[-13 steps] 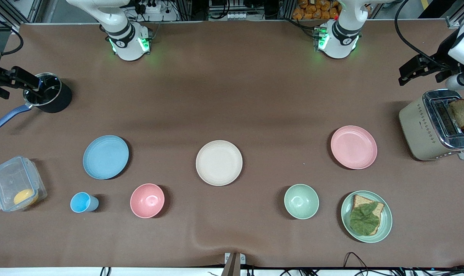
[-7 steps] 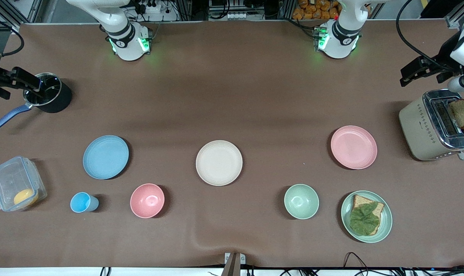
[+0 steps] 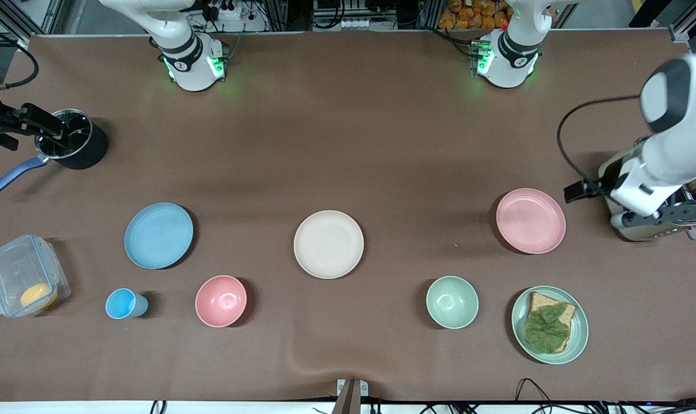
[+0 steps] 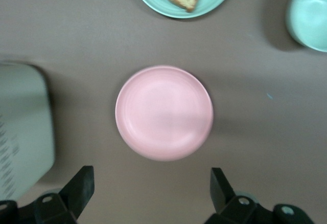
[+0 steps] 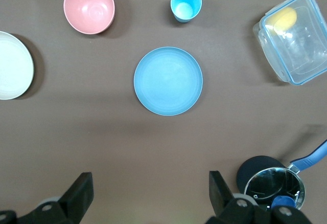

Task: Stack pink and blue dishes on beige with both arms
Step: 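Reach the left gripper to the pink plate while the right gripper reaches the blue plate, then grip the pink plate with the left gripper while the right gripper grips the blue plate, then carry the pink plate onto the beige plate with the left gripper, then release the pink plate with the left gripper while the right gripper lifts the blue plate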

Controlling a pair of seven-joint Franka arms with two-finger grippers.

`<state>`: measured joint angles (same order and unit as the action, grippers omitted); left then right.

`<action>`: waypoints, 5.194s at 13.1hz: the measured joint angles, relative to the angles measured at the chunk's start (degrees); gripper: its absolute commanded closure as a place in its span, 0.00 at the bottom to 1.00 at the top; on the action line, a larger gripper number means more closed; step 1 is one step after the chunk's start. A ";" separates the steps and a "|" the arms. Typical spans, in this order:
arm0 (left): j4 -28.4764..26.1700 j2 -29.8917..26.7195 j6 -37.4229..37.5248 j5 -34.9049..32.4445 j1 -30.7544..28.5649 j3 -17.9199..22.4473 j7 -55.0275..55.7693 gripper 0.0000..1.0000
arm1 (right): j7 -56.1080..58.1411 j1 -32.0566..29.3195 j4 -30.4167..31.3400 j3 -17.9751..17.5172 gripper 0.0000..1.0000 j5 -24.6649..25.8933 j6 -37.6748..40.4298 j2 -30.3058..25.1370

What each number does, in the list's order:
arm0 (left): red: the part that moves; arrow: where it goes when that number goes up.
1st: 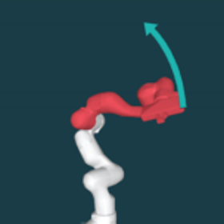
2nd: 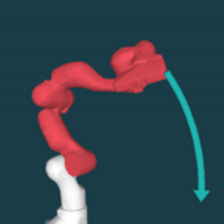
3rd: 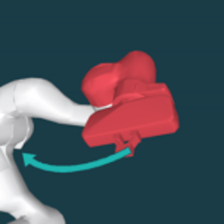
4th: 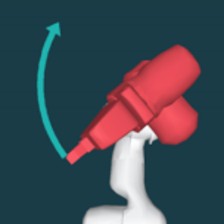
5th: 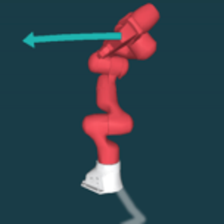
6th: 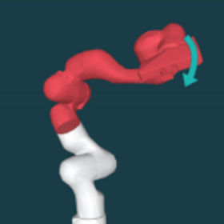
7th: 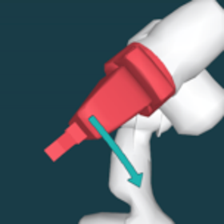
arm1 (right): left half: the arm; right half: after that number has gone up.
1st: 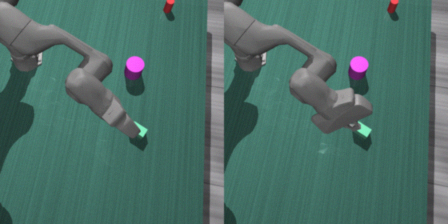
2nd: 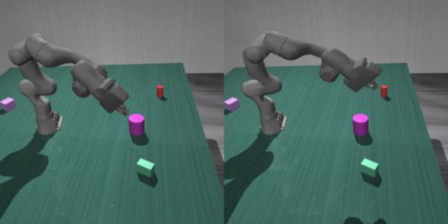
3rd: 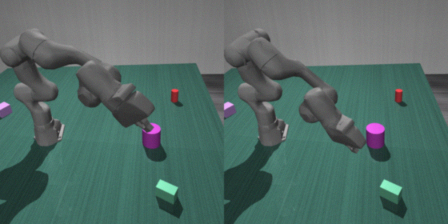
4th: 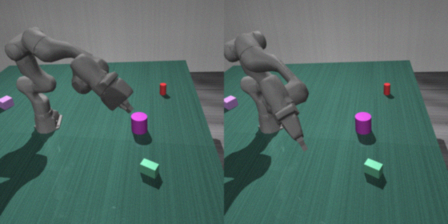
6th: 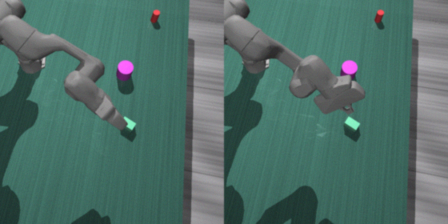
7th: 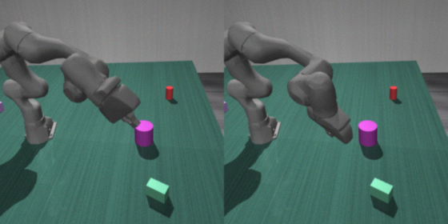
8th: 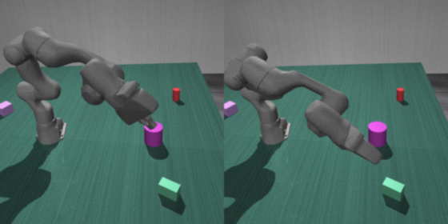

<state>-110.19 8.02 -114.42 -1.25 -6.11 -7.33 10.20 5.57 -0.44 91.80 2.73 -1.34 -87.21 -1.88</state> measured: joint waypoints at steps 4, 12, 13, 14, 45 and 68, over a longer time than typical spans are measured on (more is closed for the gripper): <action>-8.95 5.51 -12.03 0.00 -4.51 0.08 -2.78 0.00 | 0.00 -0.07 5.28 0.06 0.00 -0.05 -5.75 1.35; -7.80 17.66 -18.80 0.00 -8.46 -0.09 -7.89 0.22 | 1.06 -3.87 12.97 0.32 0.00 -0.08 -21.22 16.69; -7.66 17.82 -18.79 0.00 -8.46 -0.12 -7.99 0.23 | 1.32 -4.16 12.97 0.33 0.00 -0.08 -23.46 18.34; -7.62 17.94 -18.79 0.00 -8.48 -0.11 -8.04 0.23 | 1.46 -4.49 12.99 0.34 0.00 -0.09 -25.62 19.94; 12.79 15.54 -2.57 6.53 4.85 -21.52 18.44 1.00 | 9.72 -9.05 17.55 0.00 1.00 -1.61 -43.96 32.38; 25.78 40.04 -24.39 3.58 26.99 -14.64 40.66 0.00 | -2.67 -0.48 1.01 -4.08 1.00 -24.98 -12.23 25.31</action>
<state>-84.41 48.06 -138.82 2.32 20.88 -21.97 50.86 2.89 -0.92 92.81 -1.35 -26.32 -99.44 23.43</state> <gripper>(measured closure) 0.471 0.952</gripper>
